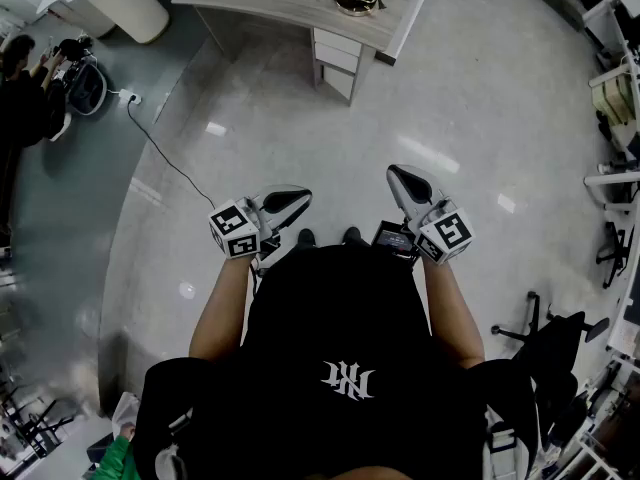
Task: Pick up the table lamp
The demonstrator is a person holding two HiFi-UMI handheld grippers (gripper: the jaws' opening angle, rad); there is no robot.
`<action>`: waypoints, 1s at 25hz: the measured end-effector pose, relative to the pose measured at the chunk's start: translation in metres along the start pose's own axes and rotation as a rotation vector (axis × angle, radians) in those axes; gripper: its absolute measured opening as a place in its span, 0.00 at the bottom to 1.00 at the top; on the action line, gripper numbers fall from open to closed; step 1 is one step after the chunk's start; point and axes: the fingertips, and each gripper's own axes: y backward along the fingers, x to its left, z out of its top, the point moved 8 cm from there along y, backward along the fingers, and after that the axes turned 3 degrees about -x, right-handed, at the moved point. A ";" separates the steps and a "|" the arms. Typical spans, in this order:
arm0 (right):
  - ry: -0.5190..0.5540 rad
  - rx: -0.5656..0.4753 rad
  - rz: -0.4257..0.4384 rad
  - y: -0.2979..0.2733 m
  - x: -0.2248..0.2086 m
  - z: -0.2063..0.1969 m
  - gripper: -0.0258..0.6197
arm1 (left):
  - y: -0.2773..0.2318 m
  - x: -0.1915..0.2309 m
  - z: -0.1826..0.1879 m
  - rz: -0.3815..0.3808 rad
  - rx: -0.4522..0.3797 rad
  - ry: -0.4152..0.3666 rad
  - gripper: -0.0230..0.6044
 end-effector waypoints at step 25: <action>-0.063 0.064 0.026 0.035 -0.019 -0.018 0.09 | -0.049 -0.016 -0.001 -0.034 0.004 0.006 0.03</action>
